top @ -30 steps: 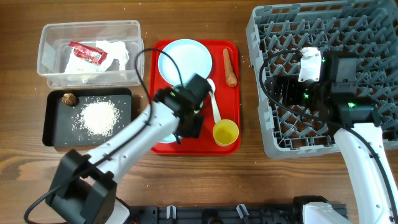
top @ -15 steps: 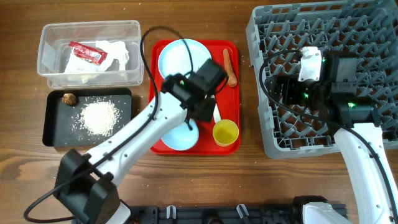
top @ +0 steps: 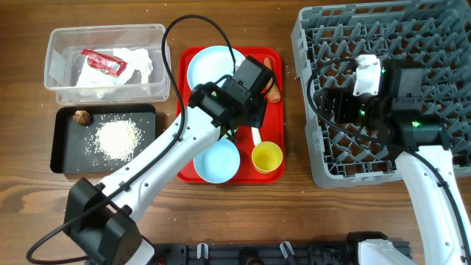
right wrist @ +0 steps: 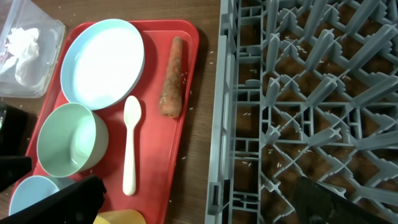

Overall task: Sort waste into correct bins and load items into the dishwasher rack
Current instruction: 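Set the emptied light-blue bowl back on the red tray with the left gripper, then grasp the carrot on the red tray with the left gripper and lift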

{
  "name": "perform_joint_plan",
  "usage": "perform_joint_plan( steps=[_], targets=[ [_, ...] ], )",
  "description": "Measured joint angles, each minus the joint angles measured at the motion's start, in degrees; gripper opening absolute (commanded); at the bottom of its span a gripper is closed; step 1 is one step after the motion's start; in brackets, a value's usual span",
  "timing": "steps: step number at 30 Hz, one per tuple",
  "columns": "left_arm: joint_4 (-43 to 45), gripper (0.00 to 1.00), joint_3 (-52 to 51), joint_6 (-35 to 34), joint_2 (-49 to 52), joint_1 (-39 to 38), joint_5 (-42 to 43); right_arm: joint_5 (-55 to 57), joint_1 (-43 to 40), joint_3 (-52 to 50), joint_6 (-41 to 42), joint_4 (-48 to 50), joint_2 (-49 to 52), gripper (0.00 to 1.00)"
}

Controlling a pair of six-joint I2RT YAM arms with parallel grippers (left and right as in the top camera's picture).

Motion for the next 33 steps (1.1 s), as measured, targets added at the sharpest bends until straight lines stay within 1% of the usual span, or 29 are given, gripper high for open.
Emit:
perform_joint_plan(
  steps=[1, 4, 7, 8, 10, 12, 14, 17, 19, 23, 26, 29, 31, 32, 33],
  targets=[
    [0.13, 0.65, 0.17, 0.17, 0.02, 0.33, 1.01, -0.02, 0.00, 0.00, 0.39, 0.31, 0.00, 1.00],
    [-1.60, 0.70, 4.68, 0.22, 0.85, 4.63, 8.39, 0.00, 0.00, 0.00, 0.85, 0.57, 0.00, 1.00],
    [-1.92, 0.75, 11.93, 1.18, 1.49, 10.34, 10.97, 0.00, 0.00, 0.00, 1.09, 0.76, 0.00, 1.00],
    [-1.99, 0.76, 14.14, 1.77, 2.14, 11.15, 11.26, 0.02, 0.00, 0.00, 1.79, 1.18, 0.00, 1.00],
    [-2.73, 0.78, 24.15, 3.21, 6.75, 12.04, 12.11, 0.48, -0.33, 0.00, 4.17, 0.98, 0.00, 1.00],
    [-6.38, 0.79, 33.16, 3.80, 13.46, 12.00, 12.92, 2.71, -1.79, 0.02, 8.22, -1.27, -0.07, 1.00],
    [-8.00, 0.79, 41.55, 4.07, 22.43, 11.98, 13.51, 4.85, -4.33, 0.02, 12.15, -3.32, -0.92, 1.00],
    [-7.58, 0.76, 47.01, 4.26, 31.82, 11.89, 14.49, 6.05, -6.99, 0.02, 14.56, -4.55, -3.19, 1.00],
    [-6.25, 0.73, 47.76, 4.28, 37.05, 11.23, 15.26, 6.47, -7.52, 0.02, 15.41, -5.70, -4.15, 1.00],
    [-5.01, 0.72, 47.78, 3.78, 43.98, 7.85, 14.67, 6.49, -7.52, 0.02, 15.37, -6.71, -3.72, 1.00],
    [-4.94, 0.64, 47.78, 0.94, 46.86, 5.62, 12.52, 6.54, -7.52, 0.02, 15.37, -7.26, -3.28, 1.00],
    [-4.81, 0.56, 48.09, -1.57, 48.39, 5.81, 11.78, 6.69, -7.52, 0.02, 14.91, -7.32, -3.26, 1.00],
    [-5.11, 0.49, 48.09, -2.69, 49.96, 6.03, 11.52, 6.71, -7.52, 0.02, 14.91, -7.45, -3.26, 1.00],
    [-5.20, 0.43, 48.09, -3.28, 50.49, 6.08, 11.32, 6.69, -7.52, 0.02, 14.91, -7.56, -3.26, 1.00],
    [-5.20, 0.42, 48.09, -3.82, 50.64, 6.08, 11.13, 6.69, -7.52, 0.02, 14.88, -7.63, -3.23, 1.00]
  ],
)
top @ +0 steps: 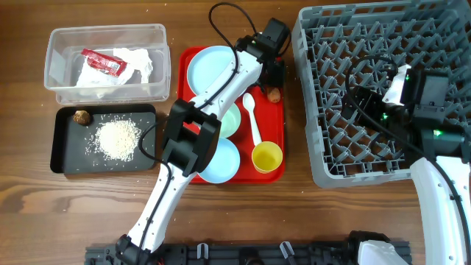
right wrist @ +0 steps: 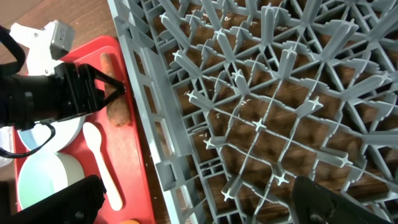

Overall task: Sort waste into correct bins and load items into the dishwasher rack
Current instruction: 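Grasp the carrot on the red tray with the left gripper and lift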

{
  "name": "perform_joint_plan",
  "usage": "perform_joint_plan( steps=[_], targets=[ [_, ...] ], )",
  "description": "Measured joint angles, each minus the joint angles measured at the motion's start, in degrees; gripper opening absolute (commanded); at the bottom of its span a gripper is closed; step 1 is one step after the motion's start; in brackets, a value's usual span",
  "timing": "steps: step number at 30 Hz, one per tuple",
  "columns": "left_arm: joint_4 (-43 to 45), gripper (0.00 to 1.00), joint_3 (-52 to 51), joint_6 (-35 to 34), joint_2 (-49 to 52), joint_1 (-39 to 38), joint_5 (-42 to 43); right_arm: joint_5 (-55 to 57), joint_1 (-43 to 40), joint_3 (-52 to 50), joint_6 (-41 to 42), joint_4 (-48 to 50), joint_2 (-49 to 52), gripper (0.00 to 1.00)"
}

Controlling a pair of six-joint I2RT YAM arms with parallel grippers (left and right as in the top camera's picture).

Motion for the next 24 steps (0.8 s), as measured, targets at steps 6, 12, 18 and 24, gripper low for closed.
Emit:
perform_joint_plan(
  steps=[6, 12, 18, 24],
  targets=[
    [-0.17, 0.06, 0.02, -2.34, 0.15, 0.00, -1.16, 0.02, 0.00, 0.00, 0.00, -0.11, 0.00, 1.00],
    [-0.66, 0.04, 0.68, -3.23, 0.13, 0.00, -1.29, 0.02, 0.00, 0.00, 0.00, -0.26, 0.00, 1.00],
    [-3.15, 0.04, 0.39, -3.23, -6.27, 0.46, -1.40, 0.07, 0.00, 0.00, -0.20, -0.24, 0.00, 1.00],
    [-4.98, 0.31, 1.31, -3.23, -23.87, 4.07, -1.49, 0.44, 0.00, 0.00, -0.22, -0.24, 0.02, 1.00]
  ],
)
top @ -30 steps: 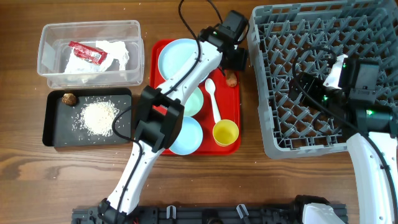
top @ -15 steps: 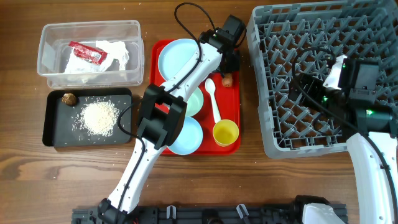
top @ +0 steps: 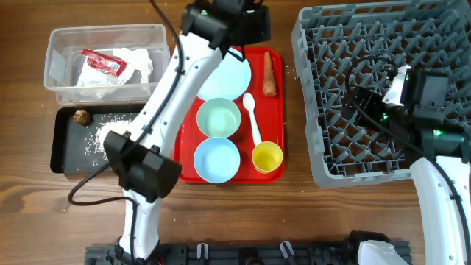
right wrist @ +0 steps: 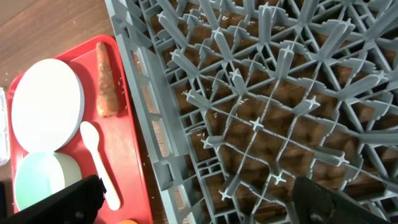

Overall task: Sort waste into correct bins and load items into the dishwasher rack
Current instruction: 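Grasp the carrot on the red tray with the left gripper and lift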

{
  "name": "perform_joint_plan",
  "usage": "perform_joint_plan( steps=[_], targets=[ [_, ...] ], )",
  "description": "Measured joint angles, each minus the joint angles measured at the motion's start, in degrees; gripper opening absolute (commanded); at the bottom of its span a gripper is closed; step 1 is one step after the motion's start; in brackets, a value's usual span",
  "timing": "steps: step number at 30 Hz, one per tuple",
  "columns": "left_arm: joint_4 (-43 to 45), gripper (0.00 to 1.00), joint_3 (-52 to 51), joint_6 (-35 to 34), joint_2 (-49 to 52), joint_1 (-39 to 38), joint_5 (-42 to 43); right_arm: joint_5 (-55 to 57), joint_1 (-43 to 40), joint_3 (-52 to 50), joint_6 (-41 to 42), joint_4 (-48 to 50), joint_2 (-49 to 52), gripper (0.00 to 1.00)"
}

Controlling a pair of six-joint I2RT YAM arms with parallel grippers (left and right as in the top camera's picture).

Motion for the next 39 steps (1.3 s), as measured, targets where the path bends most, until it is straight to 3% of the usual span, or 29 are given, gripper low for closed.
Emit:
perform_joint_plan(
  steps=[4, 5, 12, 23, 26, 29, 31, 39],
  targets=[
    [-0.04, 0.63, -0.02, 3.06, 2.01, 0.04, -0.04, 0.02, 0.00, 0.00, 0.00, 0.44, 0.00, 1.00],
    [0.44, 0.64, -0.02, 3.93, 3.63, -0.59, -0.11, 0.02, 0.00, 0.00, 0.00, 0.44, 0.00, 1.00],
    [4.72, 0.66, -0.17, 5.86, 18.60, -2.95, -0.20, 0.02, 0.00, 0.00, -0.02, 0.46, 0.00, 1.00],
    [6.95, 0.61, -0.26, 6.88, 24.55, -2.95, -0.22, 0.02, 0.00, 0.00, -0.20, 0.44, 0.11, 1.00],
    [6.97, 0.53, -0.24, 6.91, 25.24, -2.95, -0.44, 0.04, 0.00, 0.00, -0.17, 0.42, 0.87, 1.00],
    [6.75, 0.22, -0.13, 7.26, 25.38, -3.02, -0.50, 0.04, 0.00, 0.00, -0.20, 0.42, 1.49, 1.00],
    [7.19, 0.08, -0.02, 7.26, 25.64, -3.15, -0.35, 0.04, 0.00, 0.00, -0.20, 0.39, 1.57, 1.00],
    [5.62, 0.04, 0.20, 7.28, 24.22, -3.28, 0.02, 0.22, 0.00, 0.00, -0.20, 0.17, 1.62, 1.00]
  ],
)
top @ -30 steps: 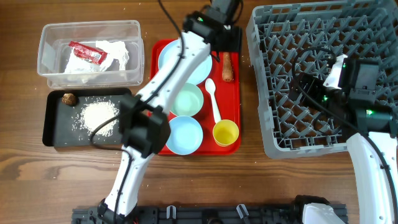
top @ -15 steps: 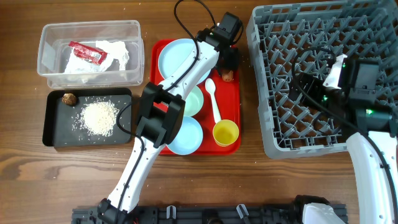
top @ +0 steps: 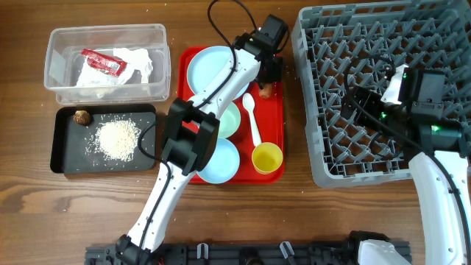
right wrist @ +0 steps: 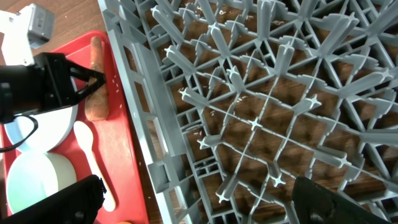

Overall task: Sort waste into correct bins and load items into the dishwasher rack
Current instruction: 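Grasp the carrot on the red tray with the left gripper and lift, then place the carrot onto the black tray with the left gripper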

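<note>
The orange carrot (top: 266,90) lies along the right side of the red tray (top: 278,174). My left gripper (top: 269,73) is down on it. In the right wrist view its fingertips (right wrist: 93,76) come together over the carrot (right wrist: 96,107), which rests on the tray. Whether they clamp it is unclear. The grey dishwasher rack (top: 441,29) stands at the right. My right gripper (right wrist: 199,205) hangs open over the rack's left part, holding nothing.
The tray also holds a white plate (top: 210,66), a green bowl (top: 229,118), a blue bowl (top: 221,163), a yellow cup (top: 267,157) and a white spoon (top: 252,118). At the left are a clear bin (top: 55,81) with wrappers and a black tray (top: 62,147) with rice.
My left gripper was beyond the tray's far edge with the carrot lying free. Now it is down on the carrot again. The right arm has barely shifted over the rack.
First my left gripper was over the bowls and spoon mid-tray, and the right gripper at the rack's left edge. Then the left was at the carrot, then away past the tray's far edge with the carrot left lying. Now it is back on the carrot.
</note>
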{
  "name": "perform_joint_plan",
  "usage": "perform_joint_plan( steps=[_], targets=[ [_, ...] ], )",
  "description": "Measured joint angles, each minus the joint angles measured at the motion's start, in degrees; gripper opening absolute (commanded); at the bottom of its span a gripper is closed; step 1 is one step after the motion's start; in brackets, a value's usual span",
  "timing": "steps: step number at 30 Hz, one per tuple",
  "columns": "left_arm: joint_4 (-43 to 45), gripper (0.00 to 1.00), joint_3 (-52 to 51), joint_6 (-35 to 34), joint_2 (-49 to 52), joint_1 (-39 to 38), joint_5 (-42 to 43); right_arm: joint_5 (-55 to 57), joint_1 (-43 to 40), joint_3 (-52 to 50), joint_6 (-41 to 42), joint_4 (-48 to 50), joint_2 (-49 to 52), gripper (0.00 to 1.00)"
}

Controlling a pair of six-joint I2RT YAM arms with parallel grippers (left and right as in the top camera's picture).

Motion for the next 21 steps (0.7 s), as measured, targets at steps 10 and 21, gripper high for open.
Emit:
perform_joint_plan(
  steps=[10, 21],
  targets=[
    [-3.91, 0.06, -0.59, 0.92, -8.90, 0.83, -1.79, 0.20, 0.00, 0.00, 0.00, -0.79, 0.00, 1.00],
    [-34.56, 0.08, -0.72, 1.36, -28.52, 14.51, -3.50, 0.20, 0.00, 0.00, 0.00, -1.01, 0.00, 1.00]
  ],
)
